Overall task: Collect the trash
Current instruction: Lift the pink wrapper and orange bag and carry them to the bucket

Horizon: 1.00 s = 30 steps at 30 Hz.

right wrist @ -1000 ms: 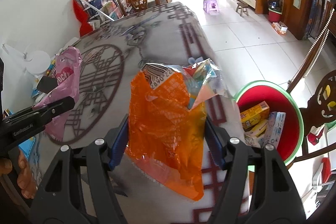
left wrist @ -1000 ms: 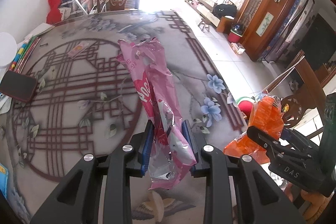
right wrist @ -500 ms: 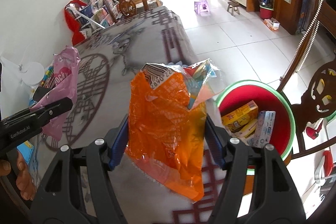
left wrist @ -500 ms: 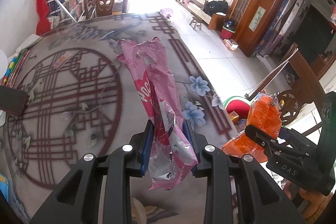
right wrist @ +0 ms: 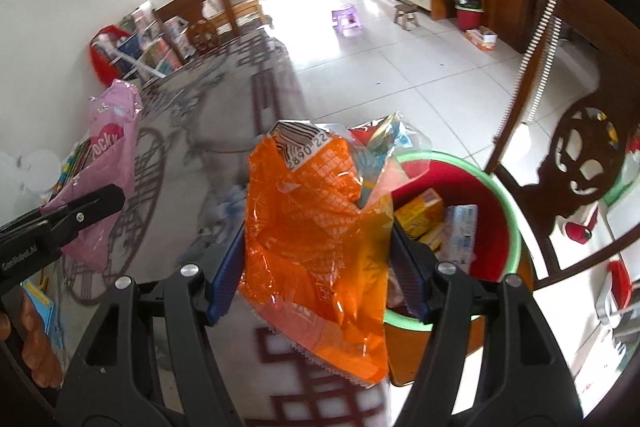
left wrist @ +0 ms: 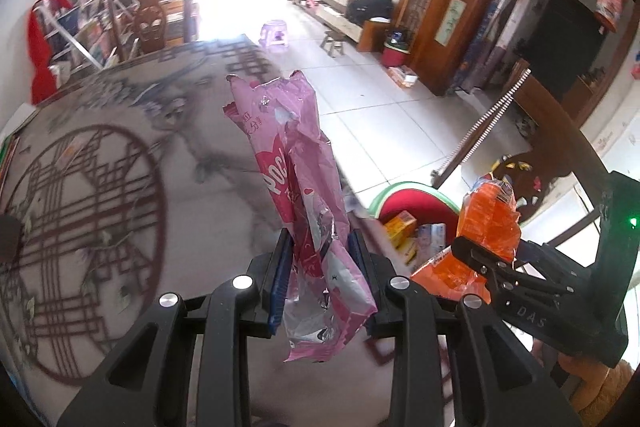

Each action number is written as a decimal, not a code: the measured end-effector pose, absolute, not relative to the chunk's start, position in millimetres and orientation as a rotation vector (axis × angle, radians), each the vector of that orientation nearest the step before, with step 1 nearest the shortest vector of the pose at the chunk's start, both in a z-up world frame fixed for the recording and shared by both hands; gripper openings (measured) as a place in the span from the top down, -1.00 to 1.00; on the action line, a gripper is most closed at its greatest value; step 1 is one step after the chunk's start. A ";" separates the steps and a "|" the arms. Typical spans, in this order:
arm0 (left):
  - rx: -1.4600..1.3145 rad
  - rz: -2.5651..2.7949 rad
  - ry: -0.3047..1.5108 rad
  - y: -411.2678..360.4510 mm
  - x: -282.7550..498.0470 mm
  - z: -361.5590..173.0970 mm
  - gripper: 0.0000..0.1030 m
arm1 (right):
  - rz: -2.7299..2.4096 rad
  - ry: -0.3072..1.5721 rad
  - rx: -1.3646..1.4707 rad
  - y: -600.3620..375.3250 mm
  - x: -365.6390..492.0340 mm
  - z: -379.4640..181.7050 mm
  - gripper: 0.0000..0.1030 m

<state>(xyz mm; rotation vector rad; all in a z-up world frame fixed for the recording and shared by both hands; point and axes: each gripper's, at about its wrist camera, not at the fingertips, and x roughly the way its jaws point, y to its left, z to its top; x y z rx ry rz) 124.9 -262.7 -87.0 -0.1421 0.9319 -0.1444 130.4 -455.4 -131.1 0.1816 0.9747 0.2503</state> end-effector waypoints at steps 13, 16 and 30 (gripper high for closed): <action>-0.087 -0.231 0.955 -299.8 146.1 -89.8 0.47 | 0.088 0.990 0.235 -517.4 142.1 -145.7 -0.26; -0.079 -0.235 0.963 -304.4 151.0 -91.1 0.47 | 0.071 0.993 0.239 -525.7 148.1 -148.7 -0.26; -0.060 -0.251 0.996 -313.7 171.6 -100.4 0.47 | 0.048 1.022 0.246 -534.0 169.3 -161.7 -0.27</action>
